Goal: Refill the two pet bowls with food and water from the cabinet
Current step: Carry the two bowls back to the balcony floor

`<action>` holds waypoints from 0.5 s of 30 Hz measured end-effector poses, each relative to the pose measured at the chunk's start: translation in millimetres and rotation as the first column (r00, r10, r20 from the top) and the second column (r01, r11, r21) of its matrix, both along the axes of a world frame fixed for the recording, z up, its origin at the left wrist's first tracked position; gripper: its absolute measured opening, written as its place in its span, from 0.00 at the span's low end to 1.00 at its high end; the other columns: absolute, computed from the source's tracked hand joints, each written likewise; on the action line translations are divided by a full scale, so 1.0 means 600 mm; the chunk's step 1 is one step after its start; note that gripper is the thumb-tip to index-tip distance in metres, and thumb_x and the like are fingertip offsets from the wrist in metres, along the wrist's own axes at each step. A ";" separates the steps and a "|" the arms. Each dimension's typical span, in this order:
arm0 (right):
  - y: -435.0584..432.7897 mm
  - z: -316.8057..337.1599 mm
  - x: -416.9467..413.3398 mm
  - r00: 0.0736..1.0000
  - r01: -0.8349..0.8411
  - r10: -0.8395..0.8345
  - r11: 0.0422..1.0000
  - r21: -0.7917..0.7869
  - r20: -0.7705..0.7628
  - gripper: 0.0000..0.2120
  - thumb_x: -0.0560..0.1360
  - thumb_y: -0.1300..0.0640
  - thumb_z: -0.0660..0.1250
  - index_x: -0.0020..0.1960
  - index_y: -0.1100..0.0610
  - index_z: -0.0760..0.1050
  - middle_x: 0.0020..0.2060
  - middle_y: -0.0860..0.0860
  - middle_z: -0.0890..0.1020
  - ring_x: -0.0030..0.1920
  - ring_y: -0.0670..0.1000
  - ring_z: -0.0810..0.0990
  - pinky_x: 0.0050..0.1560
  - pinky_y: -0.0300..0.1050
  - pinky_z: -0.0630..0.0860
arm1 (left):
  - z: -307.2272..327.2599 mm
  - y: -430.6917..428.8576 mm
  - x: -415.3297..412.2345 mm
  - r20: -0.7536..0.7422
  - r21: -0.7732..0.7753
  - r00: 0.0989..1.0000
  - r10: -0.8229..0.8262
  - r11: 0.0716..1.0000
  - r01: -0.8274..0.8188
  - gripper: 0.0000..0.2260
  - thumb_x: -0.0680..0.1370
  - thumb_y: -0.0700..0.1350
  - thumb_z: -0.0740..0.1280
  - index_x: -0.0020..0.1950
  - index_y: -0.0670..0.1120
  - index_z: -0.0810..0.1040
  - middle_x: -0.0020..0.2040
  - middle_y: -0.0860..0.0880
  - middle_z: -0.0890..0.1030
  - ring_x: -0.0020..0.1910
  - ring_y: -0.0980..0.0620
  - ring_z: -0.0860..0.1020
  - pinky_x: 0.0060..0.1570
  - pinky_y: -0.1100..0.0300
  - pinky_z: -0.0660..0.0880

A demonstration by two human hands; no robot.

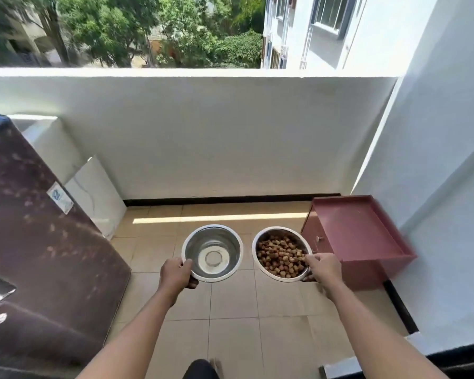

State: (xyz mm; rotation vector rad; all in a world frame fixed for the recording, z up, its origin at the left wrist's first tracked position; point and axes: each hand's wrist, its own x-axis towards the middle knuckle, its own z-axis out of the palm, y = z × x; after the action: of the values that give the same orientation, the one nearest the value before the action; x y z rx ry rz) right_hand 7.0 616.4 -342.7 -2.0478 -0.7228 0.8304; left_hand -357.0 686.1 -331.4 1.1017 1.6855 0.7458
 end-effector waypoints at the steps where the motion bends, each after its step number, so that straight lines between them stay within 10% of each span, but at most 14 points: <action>1: 0.022 -0.004 0.005 1.000 0.006 -0.006 1.000 -0.005 -0.007 0.13 0.75 0.62 0.71 0.39 0.73 0.81 0.36 0.69 0.84 0.26 0.58 0.85 0.27 0.51 0.83 | -0.001 0.023 0.004 -0.010 -0.006 1.000 -0.005 1.000 0.005 0.10 0.77 0.35 0.62 0.36 0.36 0.76 0.23 0.42 0.76 0.22 0.43 0.78 0.30 0.51 0.79; 15: 0.339 -0.110 0.063 0.997 0.068 -0.072 0.992 -0.103 -0.037 0.14 0.75 0.64 0.72 0.34 0.68 0.76 0.27 0.59 0.80 0.26 0.57 0.83 0.28 0.53 0.84 | -0.088 0.419 0.078 -0.057 -0.069 0.987 -0.148 0.987 0.144 0.11 0.78 0.35 0.63 0.35 0.38 0.76 0.27 0.40 0.79 0.25 0.42 0.80 0.28 0.55 0.78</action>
State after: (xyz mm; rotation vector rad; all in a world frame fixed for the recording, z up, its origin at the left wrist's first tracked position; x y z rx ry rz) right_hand 44.7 819.9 -408.5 -2.1280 -0.5936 0.8815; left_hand -310.2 937.5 -384.1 1.1988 1.6488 0.5661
